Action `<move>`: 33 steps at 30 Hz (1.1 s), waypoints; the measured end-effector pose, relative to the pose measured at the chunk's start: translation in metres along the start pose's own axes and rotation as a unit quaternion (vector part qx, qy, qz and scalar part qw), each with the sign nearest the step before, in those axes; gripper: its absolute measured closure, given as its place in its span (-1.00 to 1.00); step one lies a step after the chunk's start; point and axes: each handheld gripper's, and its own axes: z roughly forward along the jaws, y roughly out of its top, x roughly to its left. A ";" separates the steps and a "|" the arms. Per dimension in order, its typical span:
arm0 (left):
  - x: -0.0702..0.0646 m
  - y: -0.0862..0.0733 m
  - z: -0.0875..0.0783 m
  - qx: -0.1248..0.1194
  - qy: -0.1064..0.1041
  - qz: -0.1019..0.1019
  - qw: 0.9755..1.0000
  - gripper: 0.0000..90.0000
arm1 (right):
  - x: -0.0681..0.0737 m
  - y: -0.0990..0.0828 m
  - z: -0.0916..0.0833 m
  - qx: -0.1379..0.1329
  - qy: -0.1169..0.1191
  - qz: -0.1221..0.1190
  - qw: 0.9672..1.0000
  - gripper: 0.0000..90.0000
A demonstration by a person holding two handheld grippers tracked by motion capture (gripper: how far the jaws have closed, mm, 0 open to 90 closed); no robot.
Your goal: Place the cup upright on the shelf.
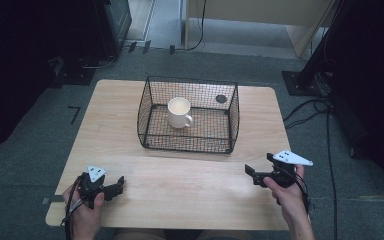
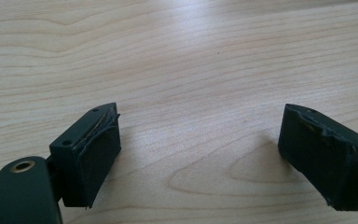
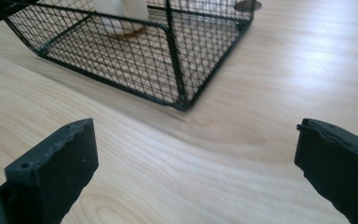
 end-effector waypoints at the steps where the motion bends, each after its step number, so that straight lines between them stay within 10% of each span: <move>1: 0.000 0.000 0.000 0.000 0.000 0.000 1.000 -0.71 | -0.002 -0.004 -0.002 0.000 -0.004 0.003 1.000 -1.00; 15: 0.000 0.000 0.000 0.000 0.000 0.000 1.000 -0.71 | -0.037 -0.059 -0.029 0.032 -0.069 0.044 0.996 -1.00; 33: 0.000 0.000 0.000 0.000 0.000 0.000 1.000 -0.71 | -0.043 -0.093 -0.036 0.072 -0.133 0.046 0.988 -1.00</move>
